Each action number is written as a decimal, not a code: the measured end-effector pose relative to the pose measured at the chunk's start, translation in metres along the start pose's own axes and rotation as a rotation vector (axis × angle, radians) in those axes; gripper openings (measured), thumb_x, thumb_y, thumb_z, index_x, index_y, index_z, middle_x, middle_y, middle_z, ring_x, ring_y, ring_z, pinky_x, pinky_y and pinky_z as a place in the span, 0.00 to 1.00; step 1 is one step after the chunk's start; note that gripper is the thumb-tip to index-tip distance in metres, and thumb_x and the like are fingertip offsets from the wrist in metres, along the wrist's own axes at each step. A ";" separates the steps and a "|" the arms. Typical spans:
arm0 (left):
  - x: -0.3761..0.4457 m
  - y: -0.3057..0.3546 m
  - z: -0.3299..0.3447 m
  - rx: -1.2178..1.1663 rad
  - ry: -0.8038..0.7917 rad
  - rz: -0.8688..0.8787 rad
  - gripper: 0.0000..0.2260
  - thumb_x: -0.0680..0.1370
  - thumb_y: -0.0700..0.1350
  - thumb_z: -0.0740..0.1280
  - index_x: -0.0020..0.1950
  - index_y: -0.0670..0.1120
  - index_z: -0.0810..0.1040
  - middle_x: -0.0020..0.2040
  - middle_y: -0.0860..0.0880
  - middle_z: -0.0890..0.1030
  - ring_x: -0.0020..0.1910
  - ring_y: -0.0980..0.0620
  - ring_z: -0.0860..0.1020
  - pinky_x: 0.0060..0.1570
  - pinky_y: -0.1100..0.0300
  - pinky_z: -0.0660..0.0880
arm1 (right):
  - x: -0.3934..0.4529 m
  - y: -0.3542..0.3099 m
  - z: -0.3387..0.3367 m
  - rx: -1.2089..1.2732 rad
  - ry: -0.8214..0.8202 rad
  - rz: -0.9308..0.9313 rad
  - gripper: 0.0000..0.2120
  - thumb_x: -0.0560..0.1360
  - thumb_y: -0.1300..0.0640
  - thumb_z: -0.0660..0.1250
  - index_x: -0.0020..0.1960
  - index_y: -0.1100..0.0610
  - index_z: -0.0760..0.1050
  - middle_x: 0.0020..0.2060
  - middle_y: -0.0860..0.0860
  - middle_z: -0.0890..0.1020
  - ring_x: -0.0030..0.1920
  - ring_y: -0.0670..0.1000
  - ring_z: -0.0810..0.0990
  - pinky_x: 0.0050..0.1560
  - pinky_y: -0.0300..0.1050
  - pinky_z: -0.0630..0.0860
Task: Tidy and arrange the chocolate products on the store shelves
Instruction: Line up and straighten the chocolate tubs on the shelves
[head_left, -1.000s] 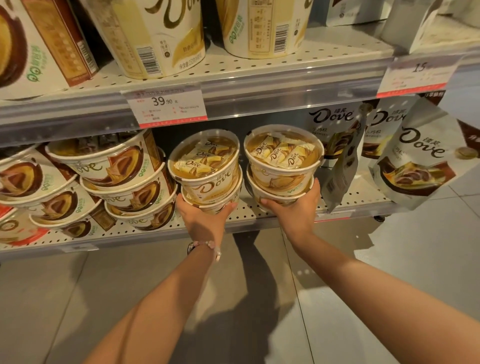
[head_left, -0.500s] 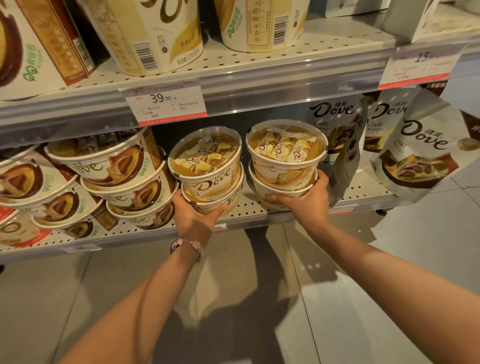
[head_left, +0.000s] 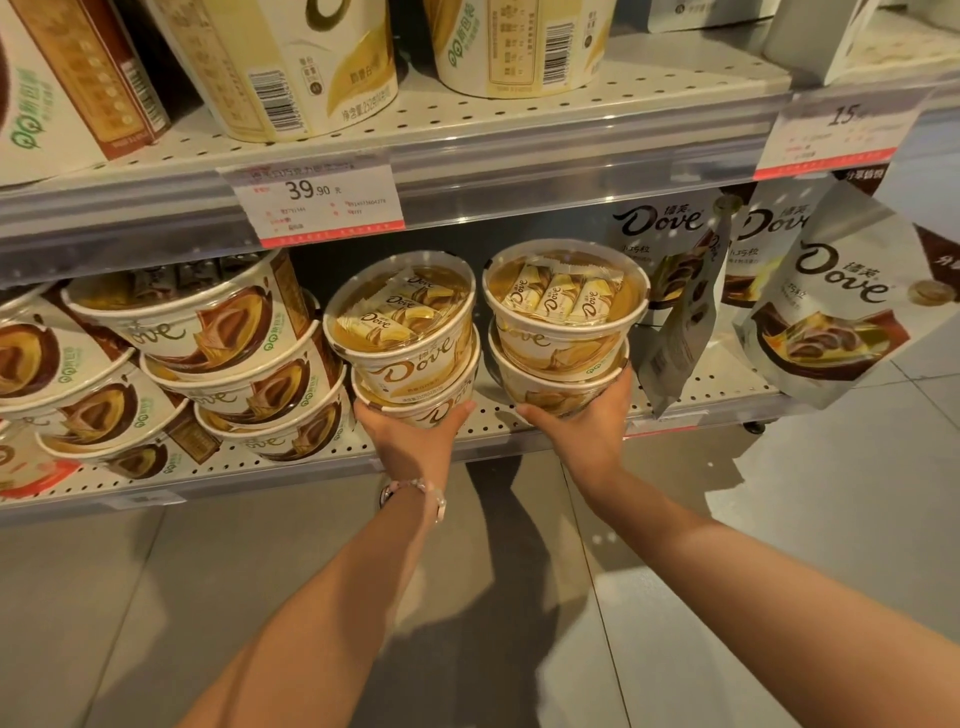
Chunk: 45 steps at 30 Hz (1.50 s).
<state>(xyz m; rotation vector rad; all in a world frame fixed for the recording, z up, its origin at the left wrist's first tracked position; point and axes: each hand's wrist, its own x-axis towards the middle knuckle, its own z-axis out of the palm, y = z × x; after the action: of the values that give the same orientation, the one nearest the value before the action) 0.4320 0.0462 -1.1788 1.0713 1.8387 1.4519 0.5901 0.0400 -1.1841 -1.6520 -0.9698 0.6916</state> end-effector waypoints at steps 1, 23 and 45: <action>0.001 0.000 0.002 0.005 0.013 -0.021 0.52 0.58 0.47 0.82 0.73 0.45 0.53 0.70 0.45 0.67 0.68 0.48 0.68 0.65 0.57 0.65 | 0.001 -0.001 0.002 -0.013 0.016 -0.002 0.59 0.55 0.54 0.83 0.75 0.57 0.49 0.72 0.55 0.60 0.73 0.53 0.58 0.72 0.48 0.59; 0.045 -0.018 -0.028 -0.140 -0.397 0.029 0.43 0.60 0.31 0.78 0.69 0.42 0.59 0.64 0.46 0.73 0.60 0.55 0.73 0.55 0.75 0.71 | 0.028 0.000 -0.023 0.009 -0.096 -0.054 0.46 0.56 0.59 0.83 0.67 0.59 0.61 0.58 0.48 0.74 0.59 0.46 0.73 0.58 0.39 0.70; 0.012 -0.015 -0.002 0.100 -0.010 0.037 0.50 0.56 0.54 0.81 0.70 0.44 0.59 0.66 0.45 0.72 0.63 0.49 0.73 0.60 0.60 0.70 | 0.014 0.000 0.000 -0.038 0.116 0.066 0.51 0.53 0.48 0.83 0.68 0.56 0.60 0.64 0.52 0.72 0.64 0.53 0.72 0.63 0.48 0.71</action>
<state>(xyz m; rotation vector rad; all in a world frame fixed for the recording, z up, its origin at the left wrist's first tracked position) 0.4203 0.0534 -1.1918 1.1645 1.9113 1.3855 0.5976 0.0524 -1.1833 -1.7447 -0.8532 0.6173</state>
